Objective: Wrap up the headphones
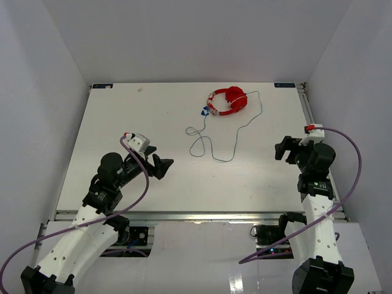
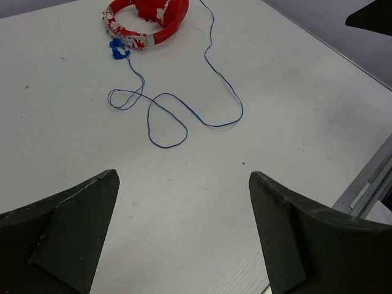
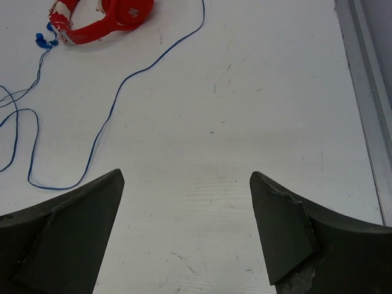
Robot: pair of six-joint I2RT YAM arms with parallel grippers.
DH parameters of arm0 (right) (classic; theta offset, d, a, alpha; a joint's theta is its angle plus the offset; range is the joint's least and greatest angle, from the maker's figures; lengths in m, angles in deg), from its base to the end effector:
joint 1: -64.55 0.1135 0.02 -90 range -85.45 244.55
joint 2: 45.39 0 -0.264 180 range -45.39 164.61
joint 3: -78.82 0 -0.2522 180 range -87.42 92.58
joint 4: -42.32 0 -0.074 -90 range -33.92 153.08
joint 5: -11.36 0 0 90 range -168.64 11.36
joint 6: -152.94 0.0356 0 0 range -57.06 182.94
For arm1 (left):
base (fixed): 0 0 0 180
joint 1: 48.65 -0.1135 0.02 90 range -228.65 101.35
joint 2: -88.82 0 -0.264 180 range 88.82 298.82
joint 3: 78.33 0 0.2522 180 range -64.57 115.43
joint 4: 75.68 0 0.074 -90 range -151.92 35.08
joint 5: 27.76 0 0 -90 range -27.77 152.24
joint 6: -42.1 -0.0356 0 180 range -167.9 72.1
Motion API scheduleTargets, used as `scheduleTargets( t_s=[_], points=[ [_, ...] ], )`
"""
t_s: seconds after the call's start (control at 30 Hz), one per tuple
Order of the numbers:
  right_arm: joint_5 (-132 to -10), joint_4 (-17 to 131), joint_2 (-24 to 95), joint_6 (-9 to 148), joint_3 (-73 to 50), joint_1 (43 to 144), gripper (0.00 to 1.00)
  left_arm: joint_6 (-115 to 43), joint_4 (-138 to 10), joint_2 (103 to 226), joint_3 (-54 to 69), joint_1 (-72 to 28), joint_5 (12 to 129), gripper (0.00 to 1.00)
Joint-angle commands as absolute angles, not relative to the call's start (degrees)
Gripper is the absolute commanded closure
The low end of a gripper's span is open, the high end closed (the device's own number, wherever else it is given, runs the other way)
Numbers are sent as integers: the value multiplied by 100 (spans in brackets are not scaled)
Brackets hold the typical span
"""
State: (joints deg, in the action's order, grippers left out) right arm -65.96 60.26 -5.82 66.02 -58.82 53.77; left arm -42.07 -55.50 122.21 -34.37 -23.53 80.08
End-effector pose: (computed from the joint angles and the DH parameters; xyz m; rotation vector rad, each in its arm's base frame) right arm 0.1718 -0.0247 0.2655 0.0661 1.8288 0.1084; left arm 0.1347 -0.0752 0.2870 0.5255 1.6977 -0.6637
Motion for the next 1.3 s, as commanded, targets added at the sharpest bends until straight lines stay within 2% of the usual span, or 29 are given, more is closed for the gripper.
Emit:
scheduleTargets(
  t_s=[0.0,0.1,0.13,0.17,0.3,0.4,0.5,0.8,0.87,0.97,1.07,1.1,1.13,1.23,1.27],
  points=[
    [-5514,5978,-687,5910,-5841,5364,10,-4227,-5604,12196,-3407,-2360,8092,2],
    [-2938,7022,-498,2657,-5884,5371,9,-4210,-5623,12222,-3416,-2360,8166,2],
    [-2175,7284,-374,1954,-5877,5390,8,-4210,-5629,12247,-3416,-2360,8190,2],
    [-1983,7339,-272,1709,-5784,5512,6,-4202,-5629,12256,-3416,-2360,8206,2],
    [-3085,7634,659,767,-5063,6398,3,-4208,-5613,12325,-3416,-2360,8241,2],
    [-3923,7638,1649,193,-4392,7249,16,-4210,-5629,12353,-3416,-2360,8237,2],
    [-3839,7555,2678,-163,-3713,7397,22,-4217,-5596,12393,-3418,-2367,8173,2],
    [-3627,7213,4601,-594,-2186,7501,14,-3850,-5779,12785,-3346,-2369,8096,2],
    [-3609,7197,4895,-391,-1811,7544,12,-2751,-6380,13464,-3242,-2378,7908,3],
    [-3583,6985,5049,253,-1673,7544,12,-1499,-6465,15208,-2285,-2432,8314,16],
    [-3861,6911,4955,1245,-1595,7509,10,-405,-5812,17742,-532,-2485,8814,26],
    [-3951,6918,4858,1789,-1588,7457,10,-178,-5553,18481,640,-2492,8912,27],
    [-3918,6926,4770,2165,-1640,7396,10,-132,-5352,18920,1197,-2483,8922,27],
    [-3415,6943,4082,3197,-2249,7026,9,-63,-4022,20584,3154,-2474,8272,26],
    [-3354,6934,3678,3338,-2468,6956,8,-69,-3675,20979,4265,-2474,8044,25]
  ],
)
